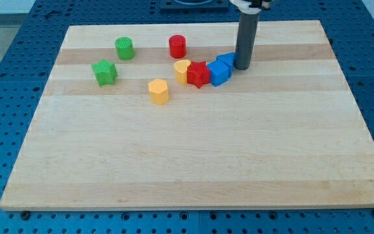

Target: Move yellow hexagon closer to green star

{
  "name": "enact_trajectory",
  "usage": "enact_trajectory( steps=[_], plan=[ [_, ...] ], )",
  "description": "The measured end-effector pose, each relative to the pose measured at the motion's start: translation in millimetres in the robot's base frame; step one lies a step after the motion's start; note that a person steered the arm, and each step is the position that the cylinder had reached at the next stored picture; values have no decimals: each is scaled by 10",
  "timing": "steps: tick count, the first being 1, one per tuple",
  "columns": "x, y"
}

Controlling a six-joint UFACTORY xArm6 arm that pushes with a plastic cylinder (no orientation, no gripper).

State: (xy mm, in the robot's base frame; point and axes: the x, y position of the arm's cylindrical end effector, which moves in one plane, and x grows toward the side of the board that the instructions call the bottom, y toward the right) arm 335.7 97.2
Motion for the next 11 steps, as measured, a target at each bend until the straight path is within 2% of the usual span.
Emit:
enact_trajectory(
  steps=[1,2,3,5,8,10,11],
  plan=[
    [453,259],
    [949,243],
    [1187,-130],
    [1130,-1022],
    [756,-2099],
    [726,-2233],
    [726,-2477]
  ],
)
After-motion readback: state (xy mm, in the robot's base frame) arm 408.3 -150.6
